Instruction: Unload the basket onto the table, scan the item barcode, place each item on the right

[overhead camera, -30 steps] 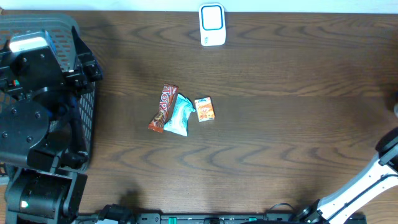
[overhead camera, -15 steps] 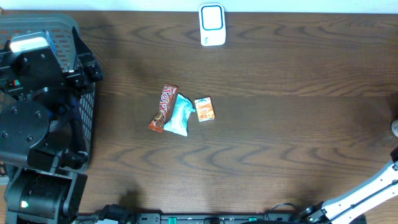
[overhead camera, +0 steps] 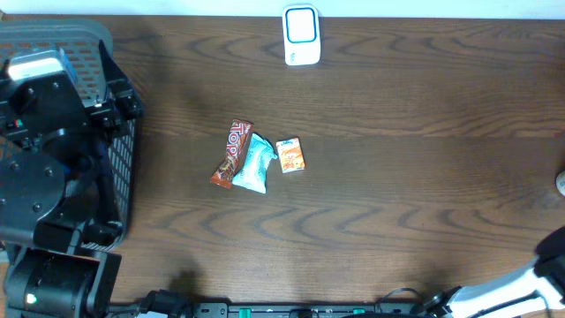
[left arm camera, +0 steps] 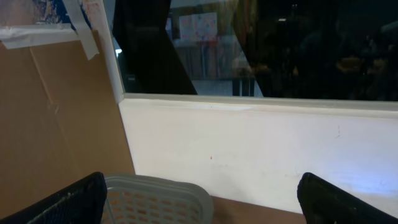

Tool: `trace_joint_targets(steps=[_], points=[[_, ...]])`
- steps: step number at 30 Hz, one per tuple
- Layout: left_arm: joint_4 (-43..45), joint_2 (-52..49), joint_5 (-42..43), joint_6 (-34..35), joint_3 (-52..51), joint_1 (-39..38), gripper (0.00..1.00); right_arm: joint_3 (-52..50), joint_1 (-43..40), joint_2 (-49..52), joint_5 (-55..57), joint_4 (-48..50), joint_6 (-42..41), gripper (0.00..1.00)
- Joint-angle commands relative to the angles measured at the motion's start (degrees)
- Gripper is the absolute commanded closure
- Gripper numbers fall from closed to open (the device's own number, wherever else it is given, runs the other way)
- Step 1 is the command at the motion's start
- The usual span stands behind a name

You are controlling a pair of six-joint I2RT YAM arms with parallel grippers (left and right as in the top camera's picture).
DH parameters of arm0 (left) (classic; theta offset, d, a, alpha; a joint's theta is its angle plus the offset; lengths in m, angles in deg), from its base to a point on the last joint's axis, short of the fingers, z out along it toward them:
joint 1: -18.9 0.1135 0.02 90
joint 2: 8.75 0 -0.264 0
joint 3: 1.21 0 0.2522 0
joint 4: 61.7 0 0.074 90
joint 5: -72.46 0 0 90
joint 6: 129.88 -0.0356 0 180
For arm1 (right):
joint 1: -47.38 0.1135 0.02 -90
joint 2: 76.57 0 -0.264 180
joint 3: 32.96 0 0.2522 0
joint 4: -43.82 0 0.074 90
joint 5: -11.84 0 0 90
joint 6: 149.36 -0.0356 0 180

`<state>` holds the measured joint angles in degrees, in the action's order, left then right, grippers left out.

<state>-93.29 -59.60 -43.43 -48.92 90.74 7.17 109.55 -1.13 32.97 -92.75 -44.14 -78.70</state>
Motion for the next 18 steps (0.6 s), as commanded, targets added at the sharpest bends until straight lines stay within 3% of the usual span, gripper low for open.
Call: trace_joint_targets(steps=[1, 4, 9, 15, 16, 18], points=[[0.00, 0.57, -0.92, -0.37, -0.33, 0.20, 0.02, 0.20, 11.52, -4.04, -2.05, -2.99, 0.42, 0.01], [-0.15, 0.83, -5.38, -0.35, -0.33, 0.20, 0.02, 0.11, 24.15, -4.72, -2.05, -6.21, 2.56, 0.01], [0.52, 0.90, -15.02, -0.33, -0.33, 0.20, 0.02, -3.32, 45.00, -1.46, -1.99, -7.30, 16.00, 0.01], [0.52, 0.92, -15.96, -0.33, -0.33, 0.20, 0.02, -6.40, 61.64, 7.54, -1.77, -10.36, 16.63, 0.01], [0.52, 0.92, -15.96, -0.33, -0.33, 0.20, 0.02, -6.40, 63.87, 9.55, -1.84, -10.29, 16.44, 0.03], [0.52, 0.94, -15.96, -0.35, -0.33, 0.20, 0.02, -6.40, 67.63, 13.16, -1.79, -9.46, 15.06, 0.19]])
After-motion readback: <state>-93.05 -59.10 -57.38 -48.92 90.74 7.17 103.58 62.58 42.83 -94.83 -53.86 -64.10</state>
